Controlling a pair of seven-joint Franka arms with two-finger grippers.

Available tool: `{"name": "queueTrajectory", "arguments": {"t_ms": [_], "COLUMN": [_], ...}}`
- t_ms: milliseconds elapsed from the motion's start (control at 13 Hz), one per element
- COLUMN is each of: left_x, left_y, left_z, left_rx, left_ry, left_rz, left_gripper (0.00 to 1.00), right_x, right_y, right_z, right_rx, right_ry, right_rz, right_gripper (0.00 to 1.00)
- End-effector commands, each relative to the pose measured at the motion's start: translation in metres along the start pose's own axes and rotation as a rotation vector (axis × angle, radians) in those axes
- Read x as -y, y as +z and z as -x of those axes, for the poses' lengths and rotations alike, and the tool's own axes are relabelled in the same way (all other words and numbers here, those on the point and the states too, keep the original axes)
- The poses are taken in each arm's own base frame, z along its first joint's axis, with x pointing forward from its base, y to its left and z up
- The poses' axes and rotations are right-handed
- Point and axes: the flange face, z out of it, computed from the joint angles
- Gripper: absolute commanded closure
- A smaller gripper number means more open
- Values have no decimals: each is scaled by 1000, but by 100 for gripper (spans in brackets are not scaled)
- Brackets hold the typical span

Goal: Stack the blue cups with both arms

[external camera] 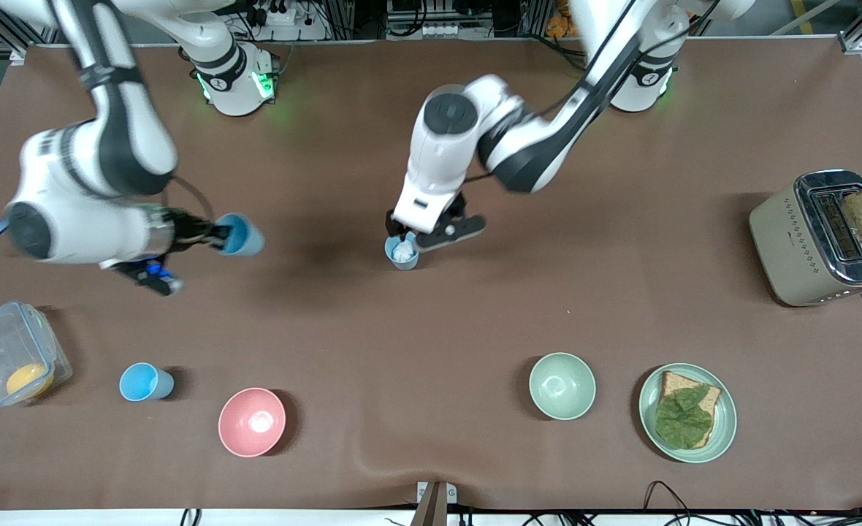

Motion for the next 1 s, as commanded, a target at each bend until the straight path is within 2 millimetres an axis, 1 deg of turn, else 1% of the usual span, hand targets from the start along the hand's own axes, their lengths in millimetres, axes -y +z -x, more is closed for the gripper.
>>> {"name": "queueTrajectory", "arguments": {"t_ms": [0,77,154,231,308,385,462,538,615,692,769,846,923], "left_x": [64,95,121,149,174,195,218,241,259,279,289,303,315], "left_y": [-97,-129,-153,-180,-190,-199,-216,-224,-230,-243,-252,-253,-253], "left_z": [-53,-83,-111,-133,-151,-163,-175,-190,-200,-210,-212,-220,-224], "left_rx": [-89,-103,-121,-139,-119,-103,-114,-112,-101,-107,-115,-97,-57], "left_ry": [9,54,109,137,170,196,208,190,184,198,238,250,258], "left_rz": [-65,-90,-97,-97,-124,-156,-166,-185,-195,-192,-193,-198,-191], "left_gripper": [0,0,0,0,0,0,0,0,0,0,0,0,0], "right_x": [49,73,92,106,121,132,141,152,161,168,172,175,177], "right_y": [24,36,46,55,66,76,83,96,107,119,125,131,131], "right_z": [53,71,83,89,97,102,106,115,120,120,120,117,116], "right_rx": [-43,-70,-105,-134,-162,-186,-203,-214,-224,-234,-243,-250,-256], "right_ry": [78,96,113,120,113,114,128,125,136,148,154,155,160], "right_rz": [-8,-19,-41,-64,-85,-103,-124,-129,-136,-144,-154,-159,-170], "right_gripper": [100,100,100,100,100,100,100,100,100,100,100,100,100]}}
